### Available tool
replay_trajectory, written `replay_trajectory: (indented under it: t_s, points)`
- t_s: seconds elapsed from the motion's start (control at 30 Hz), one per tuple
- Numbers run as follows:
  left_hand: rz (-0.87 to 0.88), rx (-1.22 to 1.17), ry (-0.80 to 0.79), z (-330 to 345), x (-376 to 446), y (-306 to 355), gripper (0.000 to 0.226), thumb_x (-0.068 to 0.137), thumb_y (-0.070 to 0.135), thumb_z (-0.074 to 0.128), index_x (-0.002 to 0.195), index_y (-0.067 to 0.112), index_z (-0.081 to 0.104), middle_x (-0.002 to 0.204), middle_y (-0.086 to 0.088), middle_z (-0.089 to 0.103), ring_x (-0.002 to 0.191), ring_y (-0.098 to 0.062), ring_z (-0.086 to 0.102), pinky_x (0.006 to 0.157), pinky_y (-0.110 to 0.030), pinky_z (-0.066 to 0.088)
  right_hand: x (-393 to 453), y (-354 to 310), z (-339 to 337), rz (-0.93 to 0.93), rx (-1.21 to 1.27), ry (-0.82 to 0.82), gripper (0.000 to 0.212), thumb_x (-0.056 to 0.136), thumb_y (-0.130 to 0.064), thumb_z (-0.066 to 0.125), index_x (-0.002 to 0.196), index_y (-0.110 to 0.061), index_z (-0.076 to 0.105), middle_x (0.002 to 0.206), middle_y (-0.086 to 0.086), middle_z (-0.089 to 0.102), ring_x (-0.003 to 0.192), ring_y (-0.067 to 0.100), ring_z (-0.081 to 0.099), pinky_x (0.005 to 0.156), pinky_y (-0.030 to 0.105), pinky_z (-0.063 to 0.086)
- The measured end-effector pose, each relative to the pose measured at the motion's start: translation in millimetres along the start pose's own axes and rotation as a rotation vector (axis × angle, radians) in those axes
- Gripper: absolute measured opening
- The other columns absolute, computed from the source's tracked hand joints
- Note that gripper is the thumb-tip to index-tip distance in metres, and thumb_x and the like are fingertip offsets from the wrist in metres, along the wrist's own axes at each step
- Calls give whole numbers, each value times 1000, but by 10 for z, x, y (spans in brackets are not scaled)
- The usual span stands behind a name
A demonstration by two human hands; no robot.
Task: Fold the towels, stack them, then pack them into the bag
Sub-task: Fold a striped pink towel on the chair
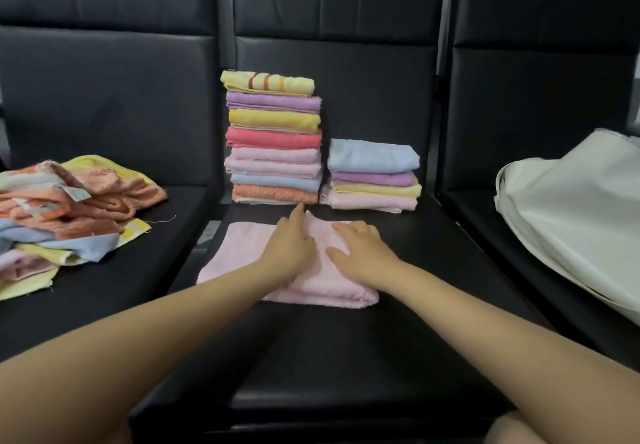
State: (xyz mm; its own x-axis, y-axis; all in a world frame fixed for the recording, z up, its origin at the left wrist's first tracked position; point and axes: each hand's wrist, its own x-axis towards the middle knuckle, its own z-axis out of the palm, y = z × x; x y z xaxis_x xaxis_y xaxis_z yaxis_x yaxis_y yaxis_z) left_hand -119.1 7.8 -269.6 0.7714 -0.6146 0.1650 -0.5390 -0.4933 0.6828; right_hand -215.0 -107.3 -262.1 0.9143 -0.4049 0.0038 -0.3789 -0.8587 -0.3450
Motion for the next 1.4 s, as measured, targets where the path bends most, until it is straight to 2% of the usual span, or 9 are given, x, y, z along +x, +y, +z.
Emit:
replay_trajectory:
  t_s: [0.13,0.4,0.63,0.73,0.93,1.0,1.1,1.2,1.4]
  points:
    - [89,507,-102,103,-42,-79,54,102,34,32,153,21,18,159,-7,15,143,-26,17,112,-43,23,39,-25,132,129,-140,-61,60,103,-46,28,154,-19,15,161,9,5,145,29,12,112,42,23]
    - [25,493,-156,75,-27,-98,51,102,37,30,151,24,26,161,-7,10,147,-25,11,115,-42,16,29,-47,95,161,157,109,63,97,-34,49,151,-17,23,151,12,29,135,31,34,105,37,35]
    - [68,286,24,-116,-25,-135,34,101,28,41,131,15,51,139,-11,39,129,-28,32,105,-37,31,-56,-33,-149,545,947,-3,62,85,-25,72,136,-4,44,120,11,59,94,24,58,75,33,51]
    - [87,240,106,-153,-37,-84,21,97,21,43,107,11,59,113,-10,52,109,-27,45,89,-34,39,-85,-46,-130,556,1061,-32,62,84,-23,73,136,-4,45,116,13,62,96,27,62,84,39,53]
    - [-113,-223,21,-227,-59,89,15,94,19,45,94,12,58,89,3,60,75,-14,52,67,-27,43,-73,-106,-408,521,1038,72,26,92,-26,62,109,-9,54,87,3,57,66,14,53,55,23,41]
    - [-257,-469,-35,-245,-79,134,14,96,20,50,101,11,60,92,-1,59,76,-16,52,66,-26,46,-73,-126,-491,489,1100,117,23,94,-28,60,91,-5,57,81,3,55,72,14,55,64,24,46]
    - [-422,-828,-158,-305,-123,152,30,99,32,46,109,9,63,98,-8,65,82,-20,60,70,-30,50,-120,-254,-492,367,1287,60,26,95,-31,57,102,-6,60,94,10,64,96,21,60,95,33,47]
    - [-477,-1083,-224,-363,-156,101,42,102,40,37,97,7,62,88,-13,68,80,-23,63,69,-34,47,-149,-410,-358,161,1166,-141,22,93,-25,58,108,-10,66,96,6,67,91,18,60,86,30,45]
    - [-544,-837,-165,-468,-103,-61,35,96,26,55,118,-1,59,107,-16,67,96,-26,63,73,-32,50,-95,-524,-120,9,715,85,22,91,-15,59,111,-18,69,113,-4,62,107,10,56,95,27,46]
